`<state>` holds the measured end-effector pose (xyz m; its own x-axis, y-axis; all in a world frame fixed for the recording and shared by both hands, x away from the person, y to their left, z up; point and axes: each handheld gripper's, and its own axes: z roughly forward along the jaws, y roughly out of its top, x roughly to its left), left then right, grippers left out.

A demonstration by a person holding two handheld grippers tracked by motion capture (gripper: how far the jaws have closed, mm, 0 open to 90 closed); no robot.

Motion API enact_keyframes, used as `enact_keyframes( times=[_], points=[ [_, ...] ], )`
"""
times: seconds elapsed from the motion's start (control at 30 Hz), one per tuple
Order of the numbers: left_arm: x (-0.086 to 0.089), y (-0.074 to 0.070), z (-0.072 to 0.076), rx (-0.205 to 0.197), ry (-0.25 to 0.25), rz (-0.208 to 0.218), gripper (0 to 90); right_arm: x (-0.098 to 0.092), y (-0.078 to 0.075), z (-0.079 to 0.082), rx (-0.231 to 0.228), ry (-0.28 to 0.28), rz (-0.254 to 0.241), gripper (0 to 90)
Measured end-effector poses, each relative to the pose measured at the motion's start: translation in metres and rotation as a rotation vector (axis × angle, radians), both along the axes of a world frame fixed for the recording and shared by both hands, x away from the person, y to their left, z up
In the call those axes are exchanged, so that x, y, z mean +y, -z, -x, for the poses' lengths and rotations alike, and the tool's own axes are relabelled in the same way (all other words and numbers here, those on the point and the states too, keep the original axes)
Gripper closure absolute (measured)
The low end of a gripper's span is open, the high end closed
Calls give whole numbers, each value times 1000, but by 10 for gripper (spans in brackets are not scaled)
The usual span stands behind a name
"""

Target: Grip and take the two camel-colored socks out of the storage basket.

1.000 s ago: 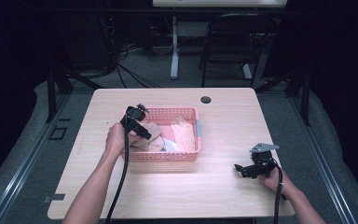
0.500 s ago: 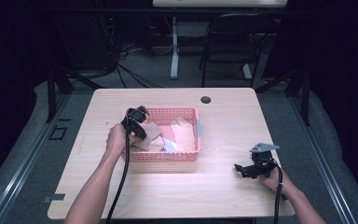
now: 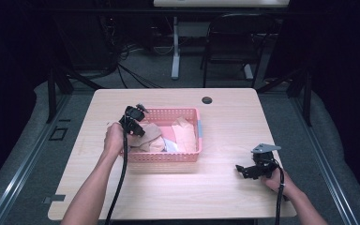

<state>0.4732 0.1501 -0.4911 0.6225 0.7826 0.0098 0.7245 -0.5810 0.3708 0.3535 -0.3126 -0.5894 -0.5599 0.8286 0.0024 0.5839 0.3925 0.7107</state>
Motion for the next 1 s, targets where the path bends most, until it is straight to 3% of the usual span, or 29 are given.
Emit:
enact_keyframes(
  times=[0.3,1.0],
  points=[
    [1,-7,0,-16,-1,11,891,0,0,0,0,0,0,0],
    [6,-70,9,-125,15,65,895,0,0,0,0,0,0,0]
  ],
)
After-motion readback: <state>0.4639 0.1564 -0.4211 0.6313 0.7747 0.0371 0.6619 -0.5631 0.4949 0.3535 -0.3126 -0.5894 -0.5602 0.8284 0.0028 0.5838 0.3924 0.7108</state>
